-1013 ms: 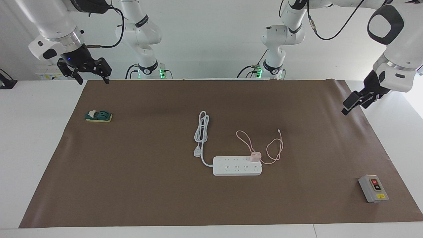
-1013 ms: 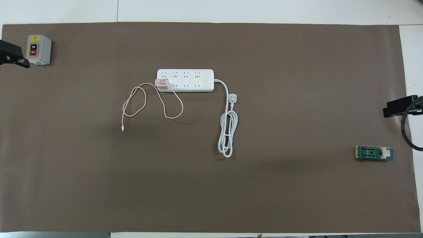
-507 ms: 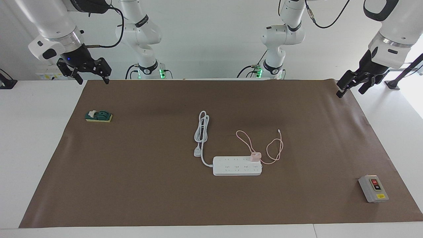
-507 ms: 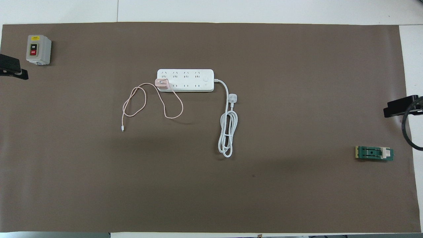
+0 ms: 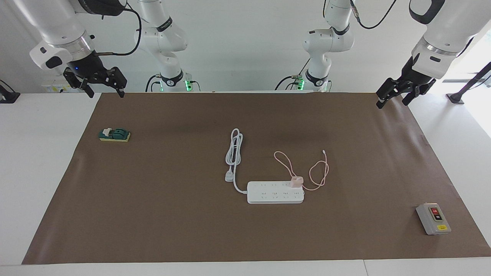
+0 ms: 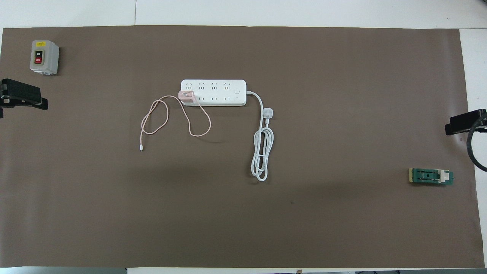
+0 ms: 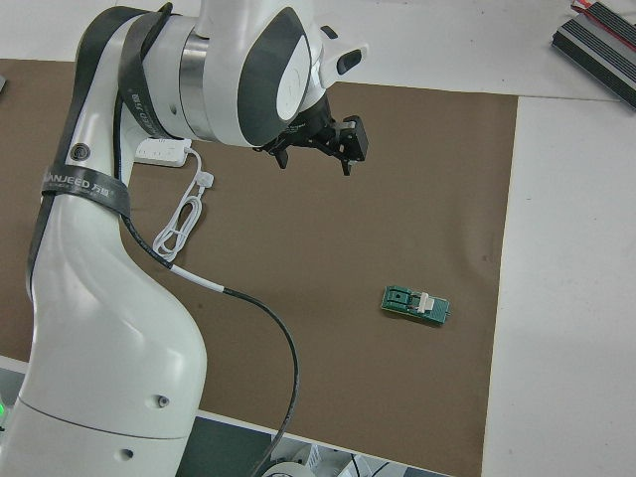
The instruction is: Plug charger into power strip
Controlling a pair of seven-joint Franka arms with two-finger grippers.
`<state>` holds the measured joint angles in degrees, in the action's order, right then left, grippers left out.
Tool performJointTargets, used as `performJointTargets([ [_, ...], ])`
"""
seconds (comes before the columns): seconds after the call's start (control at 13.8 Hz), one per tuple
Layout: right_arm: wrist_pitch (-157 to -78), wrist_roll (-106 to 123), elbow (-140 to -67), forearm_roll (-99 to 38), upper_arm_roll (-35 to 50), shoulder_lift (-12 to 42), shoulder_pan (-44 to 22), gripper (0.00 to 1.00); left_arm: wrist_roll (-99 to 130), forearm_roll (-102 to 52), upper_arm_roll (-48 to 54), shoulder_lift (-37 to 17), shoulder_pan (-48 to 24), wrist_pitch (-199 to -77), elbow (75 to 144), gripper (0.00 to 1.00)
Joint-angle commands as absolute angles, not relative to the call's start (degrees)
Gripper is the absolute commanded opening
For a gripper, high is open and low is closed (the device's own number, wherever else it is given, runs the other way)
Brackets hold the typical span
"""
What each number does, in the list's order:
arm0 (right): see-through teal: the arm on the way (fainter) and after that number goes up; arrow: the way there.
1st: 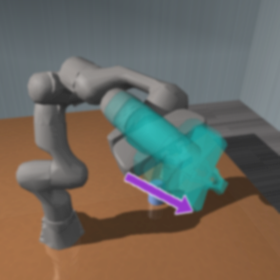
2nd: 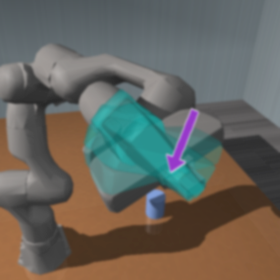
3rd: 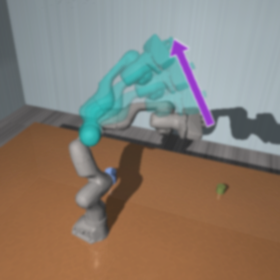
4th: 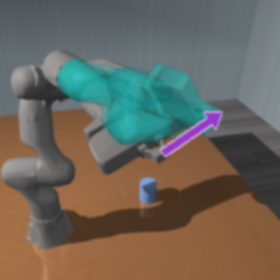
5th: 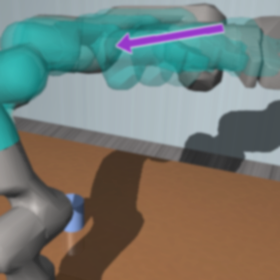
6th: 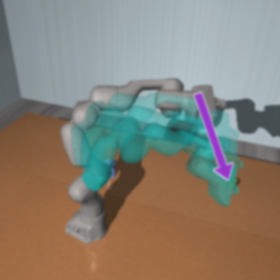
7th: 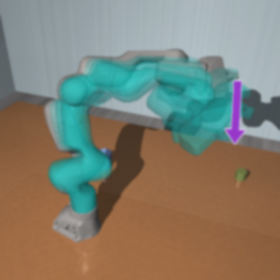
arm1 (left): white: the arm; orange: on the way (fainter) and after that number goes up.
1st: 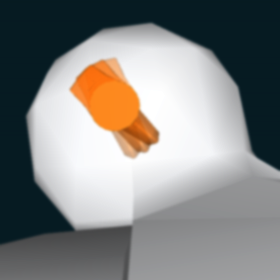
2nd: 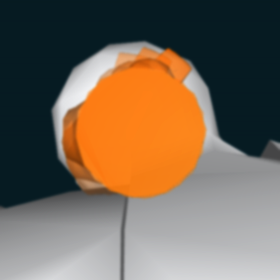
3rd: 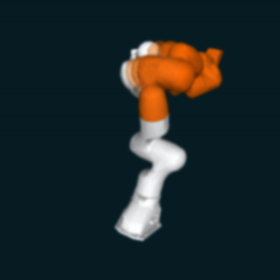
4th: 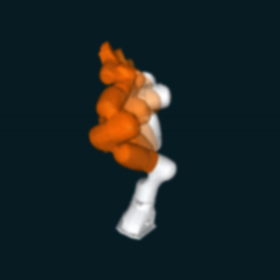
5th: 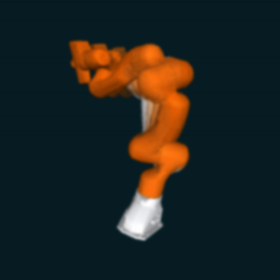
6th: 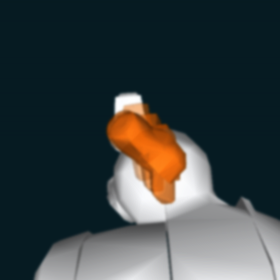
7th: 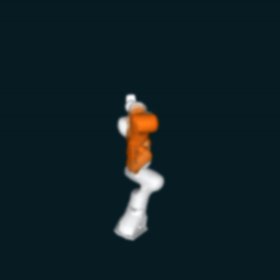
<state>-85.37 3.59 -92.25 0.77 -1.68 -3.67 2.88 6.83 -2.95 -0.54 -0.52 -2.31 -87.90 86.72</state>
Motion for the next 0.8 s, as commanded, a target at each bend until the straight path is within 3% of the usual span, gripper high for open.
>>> performJointTargets([
  [0.0,-85.08,4.92,-93.25,1.14,-1.14,-4.75,3.96,1.00,3.63,-1.49,-0.88,2.28,-3.34,-87.54,90.53,1.00],
  [0.72,-85.08,4.92,-93.34,1.14,-1.14,-4.75,3.96,1.00,1.66,3.08,-0.70,2.81,-4.13,-86.49,90.35,1.00],
])
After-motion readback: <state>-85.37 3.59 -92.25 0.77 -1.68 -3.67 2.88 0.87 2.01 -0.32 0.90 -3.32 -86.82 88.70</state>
